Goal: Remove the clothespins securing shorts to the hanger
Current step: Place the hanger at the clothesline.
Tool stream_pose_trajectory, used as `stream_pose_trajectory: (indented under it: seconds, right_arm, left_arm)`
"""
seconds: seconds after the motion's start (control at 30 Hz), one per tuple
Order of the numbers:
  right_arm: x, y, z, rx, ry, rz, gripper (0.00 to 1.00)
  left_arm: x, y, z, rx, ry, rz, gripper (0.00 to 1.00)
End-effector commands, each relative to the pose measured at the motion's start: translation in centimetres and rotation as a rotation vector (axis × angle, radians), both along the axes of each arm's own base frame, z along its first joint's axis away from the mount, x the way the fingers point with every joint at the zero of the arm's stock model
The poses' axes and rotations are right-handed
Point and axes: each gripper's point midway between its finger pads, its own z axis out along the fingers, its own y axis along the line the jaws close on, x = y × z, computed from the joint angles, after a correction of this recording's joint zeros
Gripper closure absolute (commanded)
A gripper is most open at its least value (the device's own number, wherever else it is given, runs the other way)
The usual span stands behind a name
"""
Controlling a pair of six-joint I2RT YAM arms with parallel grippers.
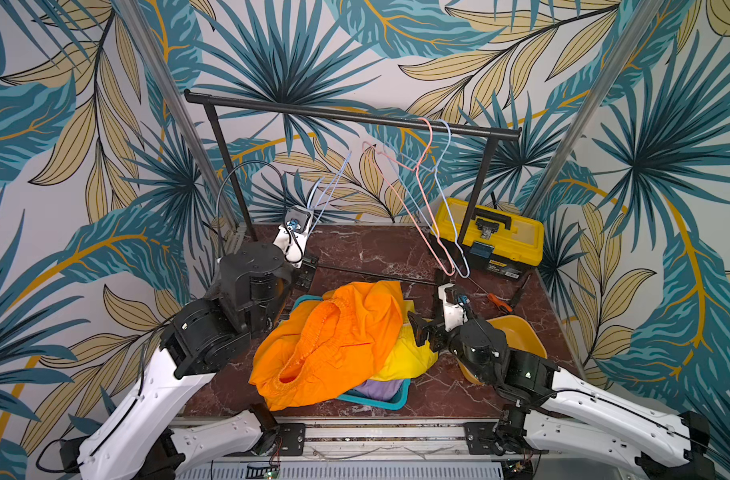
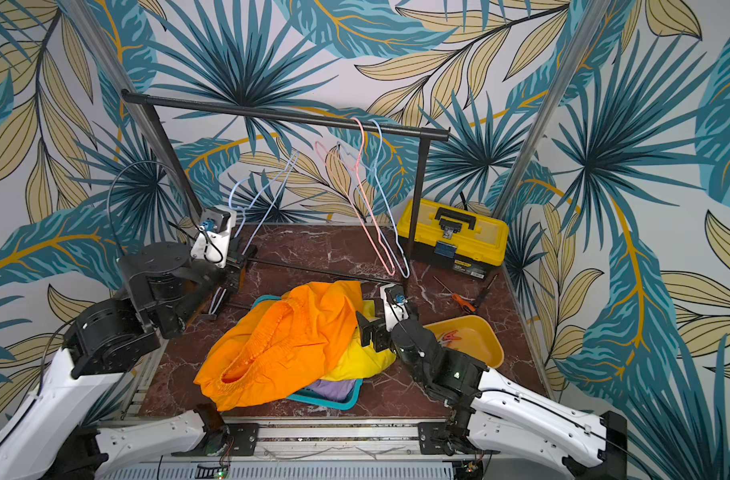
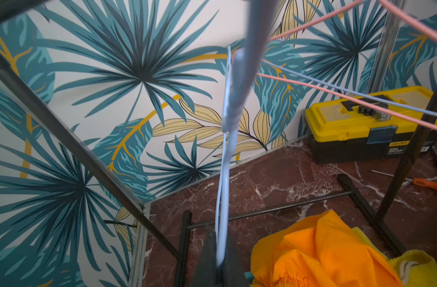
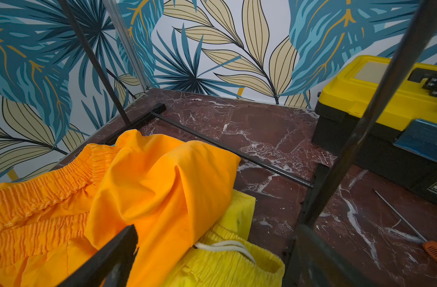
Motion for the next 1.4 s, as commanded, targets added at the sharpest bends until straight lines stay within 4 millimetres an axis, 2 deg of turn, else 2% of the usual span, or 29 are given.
stream_pose_trajectory:
  seconds: [0.0, 0.1, 0.27, 0.5, 0.67, 0.87, 1.13, 1.37]
  right_arm:
    - [0.0, -0.7, -0.9, -0.014, 0.006, -0.023, 0.00]
    - [0.0, -0.5, -1.0, -0.015, 0.007, -0.020, 0.00]
    - [0.1, -0.1, -1.3, -0.003, 0.017, -0.012, 0.00]
    - [0.2, 0.4, -1.8, 0.001, 0.027, -0.004, 0.01]
    - [0.2, 0.4, -2.0, 0.000, 0.032, -0.005, 0.00]
    - [0.4, 0.4, -2.8, -0.003, 0.032, -0.017, 0.00]
    - [1.0, 1.6, -3.4, -0.035, 0.039, -0.004, 0.00]
    - [1.2, 2.1, -3.7, -0.035, 0.046, 0.001, 0.00]
  left_arm:
    - [0.3, 1.1, 1.4, -0.050, -0.002, 0.011, 1.00]
    - [2.6, 1.5, 2.6, -0.072, 0.004, 0.010, 1.00]
    - [5.7, 1.1, 5.2, -0.102, -0.015, -0.024, 1.00]
    - [11.3, 1.6, 5.4, -0.158, 0.039, -0.037, 1.00]
    - [13.7, 1.4, 5.5, -0.191, 0.047, -0.059, 1.00]
    - [15.0, 0.5, 6.0, -0.202, 0.031, -0.090, 1.00]
    - [14.8, 0.7, 7.9, -0.207, -0.036, -0.091, 1.00]
    - [16.8, 0.7, 7.6, -0.206, -0.031, -0.087, 1.00]
